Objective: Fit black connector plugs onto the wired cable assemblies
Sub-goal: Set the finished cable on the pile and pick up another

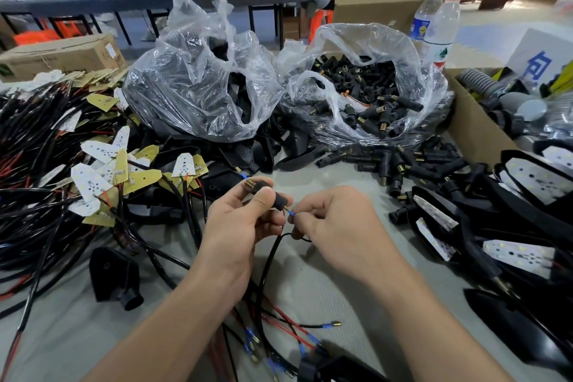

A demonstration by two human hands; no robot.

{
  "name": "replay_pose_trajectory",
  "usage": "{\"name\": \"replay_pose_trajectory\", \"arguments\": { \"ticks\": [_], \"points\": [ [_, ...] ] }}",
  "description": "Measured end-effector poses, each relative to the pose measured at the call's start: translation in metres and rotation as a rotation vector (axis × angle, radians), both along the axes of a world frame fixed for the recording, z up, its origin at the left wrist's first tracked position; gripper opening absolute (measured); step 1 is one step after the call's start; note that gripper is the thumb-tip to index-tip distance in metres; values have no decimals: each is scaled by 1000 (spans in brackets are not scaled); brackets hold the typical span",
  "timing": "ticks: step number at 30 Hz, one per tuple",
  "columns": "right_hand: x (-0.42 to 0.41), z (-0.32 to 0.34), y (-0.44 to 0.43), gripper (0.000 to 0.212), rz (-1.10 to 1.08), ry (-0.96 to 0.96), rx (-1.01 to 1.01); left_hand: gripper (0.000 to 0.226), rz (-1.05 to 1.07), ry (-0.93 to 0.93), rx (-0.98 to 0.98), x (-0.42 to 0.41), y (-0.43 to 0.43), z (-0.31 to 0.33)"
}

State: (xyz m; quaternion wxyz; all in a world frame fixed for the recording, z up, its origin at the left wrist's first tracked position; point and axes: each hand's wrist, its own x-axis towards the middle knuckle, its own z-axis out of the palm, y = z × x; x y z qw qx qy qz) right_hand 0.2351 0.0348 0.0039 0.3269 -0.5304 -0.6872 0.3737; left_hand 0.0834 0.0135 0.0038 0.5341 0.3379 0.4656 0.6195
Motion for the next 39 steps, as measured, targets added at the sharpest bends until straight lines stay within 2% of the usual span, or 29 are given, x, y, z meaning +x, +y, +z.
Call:
{"name": "replay_pose_trajectory", "arguments": {
  "ticks": [4,8,12,15,18,21,27,31,33,35,39],
  "points": [
    [-2,1,0,17,-21,141,-94,11,25,92,15,-6,1,2],
    [-1,3,-2,46,22,248,-108,11,17,107,-16,-7,0,2],
    [-4,5,-4,52,26,275,-114,13,-18,94,-45,-3,-1,-1],
    [-3,11,-4,42,36,509,-258,7,6,57,-38,-3,-1,2],
    [2,16,-7,20,34,656,-449,23,8,4,-56,-3,-1,4],
    [8,16,-7,33,68,639,-579,25,-7,-32,-60,-3,-1,4],
    [15,22,-6,33,137,712,-706,24,-1,-56,-59,-4,-2,7],
    [15,22,-7,39,135,690,-640,24,6,-52,-65,-3,-2,6],
    [13,21,-6,39,120,645,-590,17,7,-38,-61,-5,-2,5],
    [11,21,-6,32,116,576,-532,12,-1,-5,-48,-6,-2,4],
    [7,18,-7,21,112,482,-415,17,-26,53,-23,-3,-2,1]
  ]
}}
